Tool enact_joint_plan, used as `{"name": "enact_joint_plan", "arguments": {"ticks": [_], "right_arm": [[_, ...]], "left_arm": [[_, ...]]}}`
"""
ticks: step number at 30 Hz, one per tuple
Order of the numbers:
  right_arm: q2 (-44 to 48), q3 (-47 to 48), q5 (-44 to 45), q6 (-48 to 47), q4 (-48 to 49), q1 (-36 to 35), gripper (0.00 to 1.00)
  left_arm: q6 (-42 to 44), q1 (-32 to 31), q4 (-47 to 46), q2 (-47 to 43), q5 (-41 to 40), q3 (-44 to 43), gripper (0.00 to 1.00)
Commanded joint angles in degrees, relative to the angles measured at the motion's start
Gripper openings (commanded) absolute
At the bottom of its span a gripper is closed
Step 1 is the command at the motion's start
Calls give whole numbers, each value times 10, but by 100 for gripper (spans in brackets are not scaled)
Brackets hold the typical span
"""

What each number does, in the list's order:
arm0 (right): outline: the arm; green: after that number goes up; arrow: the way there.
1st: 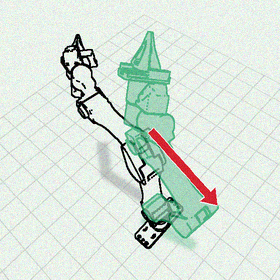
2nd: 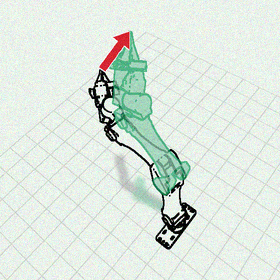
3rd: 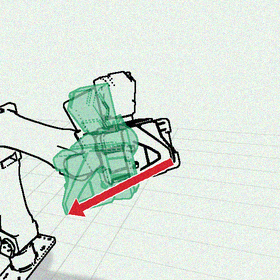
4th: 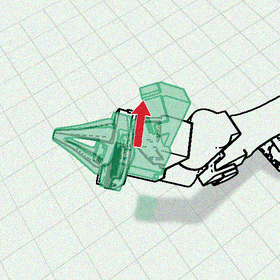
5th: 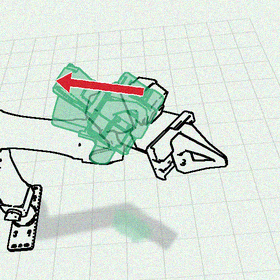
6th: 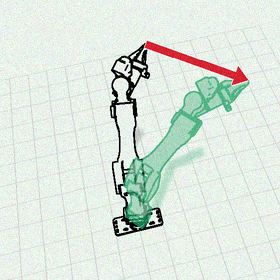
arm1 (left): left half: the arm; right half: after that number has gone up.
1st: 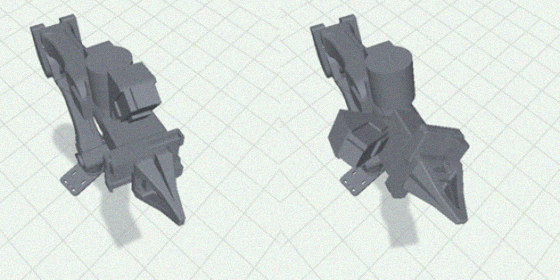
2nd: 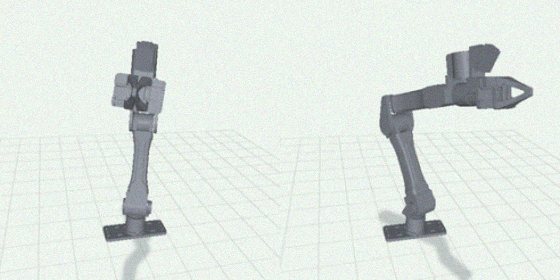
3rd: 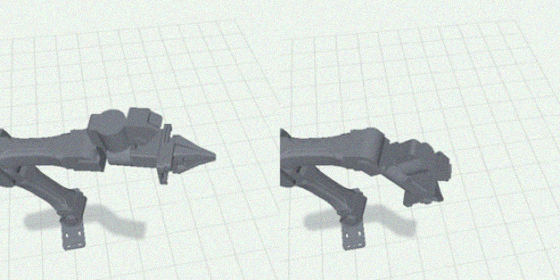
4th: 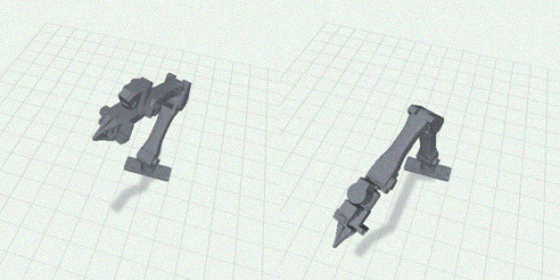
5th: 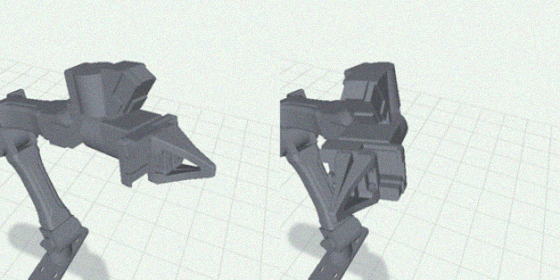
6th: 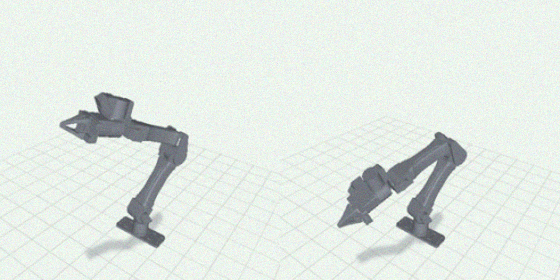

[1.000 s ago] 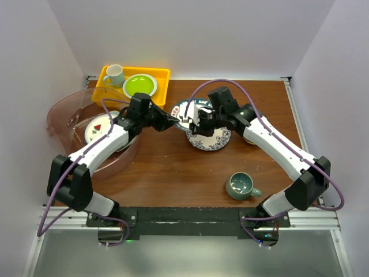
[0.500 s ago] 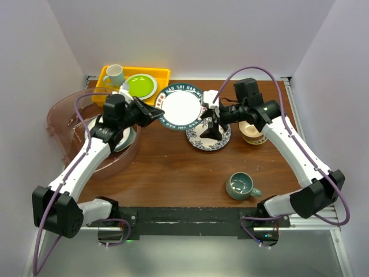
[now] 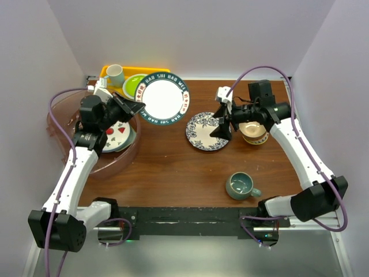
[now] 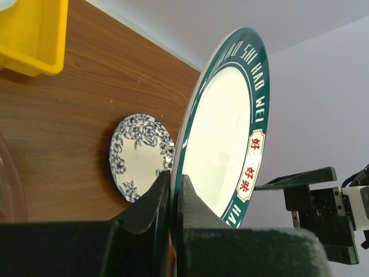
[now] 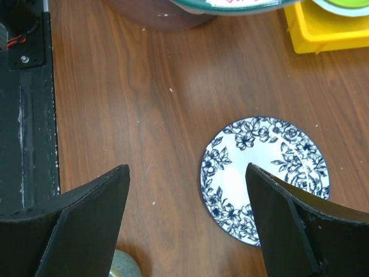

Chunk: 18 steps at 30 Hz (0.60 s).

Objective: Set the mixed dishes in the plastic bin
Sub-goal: Pick up the plate at the center of the board, then place the plate in the plastic bin.

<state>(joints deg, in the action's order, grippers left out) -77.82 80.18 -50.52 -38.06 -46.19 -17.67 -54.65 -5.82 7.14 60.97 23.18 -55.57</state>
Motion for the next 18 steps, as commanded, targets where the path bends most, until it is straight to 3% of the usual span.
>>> {"name": "enact_joint_plan", "arguments": {"ticks": [1,18], "right_arm": [[14,-12,-12,21,19,6,86],[17,-40,-12,40,42,16,89]], "left_arm": [[42,20,-34,-25,30,-22,0],[97,77,1,-48,45,-29,0]]}}
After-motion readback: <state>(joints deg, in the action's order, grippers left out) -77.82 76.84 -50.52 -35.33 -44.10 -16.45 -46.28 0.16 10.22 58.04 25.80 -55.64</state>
